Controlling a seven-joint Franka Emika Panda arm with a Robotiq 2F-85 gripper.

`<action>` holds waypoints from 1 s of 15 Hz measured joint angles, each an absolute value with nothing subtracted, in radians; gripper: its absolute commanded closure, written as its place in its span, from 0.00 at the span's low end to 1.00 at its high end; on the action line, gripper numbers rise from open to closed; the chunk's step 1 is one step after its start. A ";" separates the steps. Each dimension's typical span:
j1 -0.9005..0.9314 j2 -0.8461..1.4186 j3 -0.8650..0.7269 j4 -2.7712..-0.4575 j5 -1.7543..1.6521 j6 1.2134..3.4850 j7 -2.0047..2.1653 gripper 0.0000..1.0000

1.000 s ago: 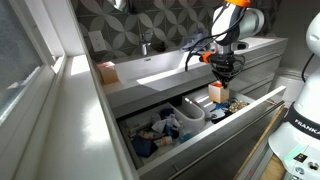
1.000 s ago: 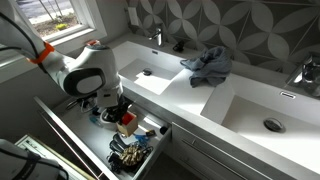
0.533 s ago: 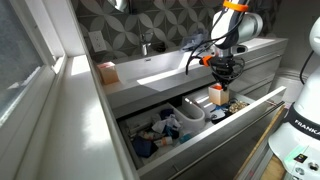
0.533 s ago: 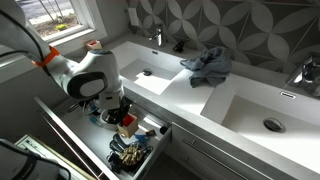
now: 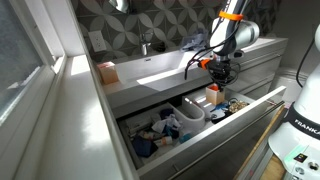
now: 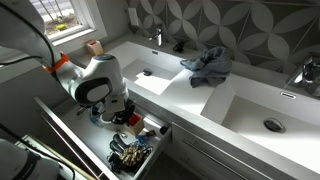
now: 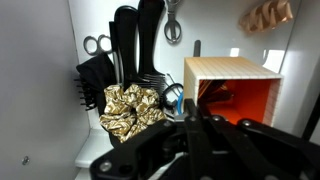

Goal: Pick up the square cup on the right of the sink edge near the window sill and put it in the right side of the opened drawer

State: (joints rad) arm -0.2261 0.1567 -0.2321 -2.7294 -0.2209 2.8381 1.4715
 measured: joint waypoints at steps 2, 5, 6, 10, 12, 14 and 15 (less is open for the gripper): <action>-0.203 0.197 -0.252 -2.721 -0.213 2.890 1.471 0.99; -0.164 0.257 -0.271 -2.705 -0.164 2.960 1.455 0.99; -0.153 0.275 -0.271 -2.701 -0.133 2.980 1.439 0.99; -0.132 0.327 -0.254 -2.677 -0.004 3.004 1.344 0.99; -0.132 0.346 -0.242 -2.663 0.054 3.004 1.294 0.71; -0.132 0.360 -0.233 -2.650 0.102 3.004 1.252 0.58; -0.132 0.364 -0.230 -2.646 0.121 3.004 1.232 0.52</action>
